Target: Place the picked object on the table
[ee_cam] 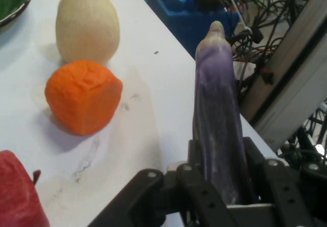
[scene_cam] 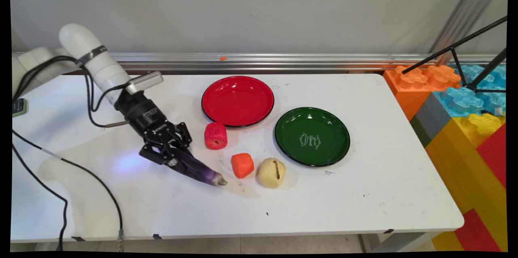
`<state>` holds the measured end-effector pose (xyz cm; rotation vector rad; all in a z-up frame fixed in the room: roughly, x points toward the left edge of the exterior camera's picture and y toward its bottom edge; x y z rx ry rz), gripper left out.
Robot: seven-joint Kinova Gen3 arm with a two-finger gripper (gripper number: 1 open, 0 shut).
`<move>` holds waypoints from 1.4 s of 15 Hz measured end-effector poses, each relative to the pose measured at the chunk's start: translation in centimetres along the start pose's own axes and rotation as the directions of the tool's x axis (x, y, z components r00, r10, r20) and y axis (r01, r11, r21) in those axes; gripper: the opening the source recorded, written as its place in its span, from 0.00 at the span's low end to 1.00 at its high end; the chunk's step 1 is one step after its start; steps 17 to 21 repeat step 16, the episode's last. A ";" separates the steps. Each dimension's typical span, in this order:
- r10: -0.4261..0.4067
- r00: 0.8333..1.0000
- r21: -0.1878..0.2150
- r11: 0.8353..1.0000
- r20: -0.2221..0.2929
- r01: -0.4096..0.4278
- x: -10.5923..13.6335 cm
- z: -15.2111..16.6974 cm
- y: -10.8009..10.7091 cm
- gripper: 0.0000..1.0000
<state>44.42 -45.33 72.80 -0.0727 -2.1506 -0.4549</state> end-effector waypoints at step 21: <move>0.012 1.000 0.046 0.999 -0.024 -0.011 -0.4 3.9 -4.0 1.00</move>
